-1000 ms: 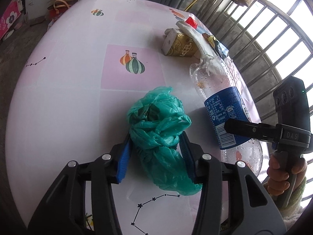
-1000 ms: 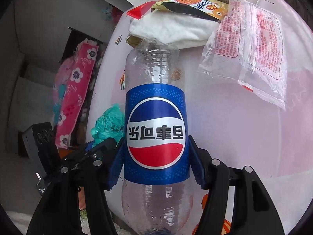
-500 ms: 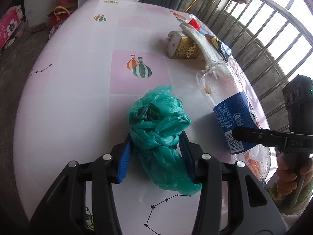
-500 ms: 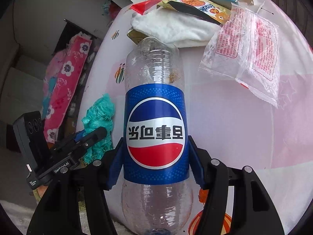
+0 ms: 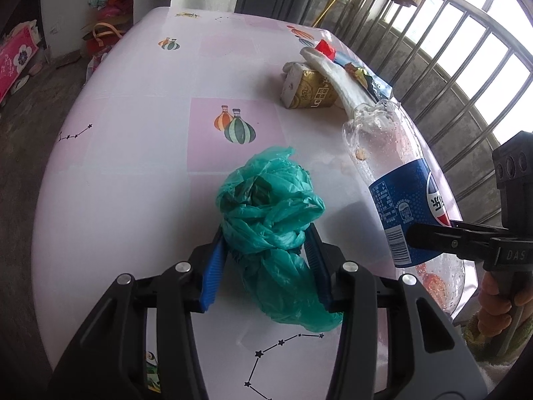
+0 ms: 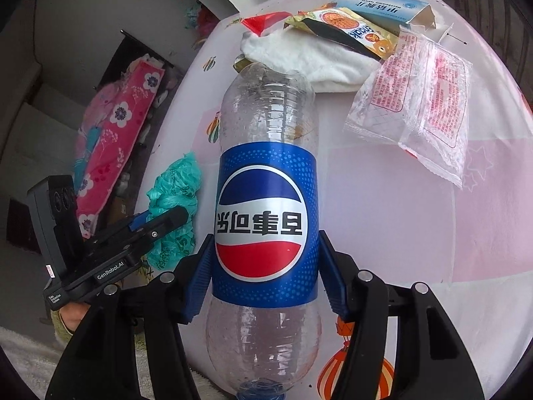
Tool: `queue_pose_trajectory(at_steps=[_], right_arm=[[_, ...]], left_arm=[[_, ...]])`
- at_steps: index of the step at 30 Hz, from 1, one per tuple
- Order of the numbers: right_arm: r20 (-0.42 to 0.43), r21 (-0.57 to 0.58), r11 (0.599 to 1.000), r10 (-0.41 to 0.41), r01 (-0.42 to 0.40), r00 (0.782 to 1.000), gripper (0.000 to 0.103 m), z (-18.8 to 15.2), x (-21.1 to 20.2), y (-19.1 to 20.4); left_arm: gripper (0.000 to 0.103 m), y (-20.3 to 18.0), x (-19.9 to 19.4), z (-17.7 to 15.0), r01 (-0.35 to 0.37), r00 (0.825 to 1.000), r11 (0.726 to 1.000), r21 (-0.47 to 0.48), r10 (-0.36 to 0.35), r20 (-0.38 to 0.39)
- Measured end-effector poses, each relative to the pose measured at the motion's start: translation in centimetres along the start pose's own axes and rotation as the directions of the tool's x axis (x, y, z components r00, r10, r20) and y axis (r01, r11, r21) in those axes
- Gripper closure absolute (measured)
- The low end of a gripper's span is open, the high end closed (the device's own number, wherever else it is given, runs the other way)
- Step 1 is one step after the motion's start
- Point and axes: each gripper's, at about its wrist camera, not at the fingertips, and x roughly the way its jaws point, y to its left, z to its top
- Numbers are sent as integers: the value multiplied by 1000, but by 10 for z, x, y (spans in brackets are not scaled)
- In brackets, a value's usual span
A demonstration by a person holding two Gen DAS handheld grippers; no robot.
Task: Collect trash
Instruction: 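Carry the green bag and Pepsi bottle to the blue basket and release both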
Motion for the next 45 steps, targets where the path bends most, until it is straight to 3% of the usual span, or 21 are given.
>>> queue_pose_trajectory(at_steps=[8, 14, 18, 21, 24, 26, 29, 31, 33, 36, 39, 41, 43, 45], right_arm=[[125, 57, 995, 72, -79, 990, 46, -11, -47, -15], [282, 138, 984, 70, -113, 957, 46, -18, -101, -45], [390, 210, 972, 14, -104, 921, 46, -31, -140, -74], [465, 315, 943, -58, -104, 884, 46, -46, -167, -108], [522, 447, 885, -141, -129, 842, 46, -75, -194, -147], [536, 550, 825, -229, -130, 813, 45, -100, -210, -176], [542, 684, 708, -331, -177, 772, 45, -142, -225, -221], [515, 763, 616, -393, -198, 762, 45, -167, -228, -253], [489, 817, 527, -417, -235, 766, 45, -189, -225, -286], [483, 853, 413, -389, -320, 785, 45, -216, -212, -328], [481, 869, 323, -369, -376, 795, 45, -230, -199, -361], [480, 873, 288, -359, -394, 800, 44, -227, -193, -386], [456, 884, 287, -360, -369, 814, 43, -222, -193, -414], [418, 900, 292, -371, -323, 829, 43, -213, -189, -442]], left_arm=[[60, -27, -24, 24, 88, 994, 994, 66, -92, 58], [60, -74, -32, 55, 179, 979, 972, 155, -192, 74], [60, -126, -36, 72, 246, 958, 930, 274, -277, 79], [60, -172, -27, 81, 301, 942, 885, 354, -334, 33], [60, -218, -9, 88, 376, 920, 834, 403, -389, -53], [60, -253, 6, 89, 415, 906, 800, 433, -406, -119], [59, -307, 32, 85, 468, 883, 742, 479, -415, -220], [59, -343, 54, 79, 496, 868, 711, 499, -401, -292], [59, -377, 79, 71, 516, 854, 687, 512, -373, -362], [59, -427, 116, 55, 534, 835, 659, 530, -313, -453], [59, -469, 149, 41, 543, 820, 636, 549, -261, -509], [58, -496, 166, 35, 548, 814, 620, 562, -239, -529], [56, -524, 186, 33, 553, 811, 602, 576, -231, -538], [28, -550, 208, 26, 561, 805, 581, 589, -218, -552]])
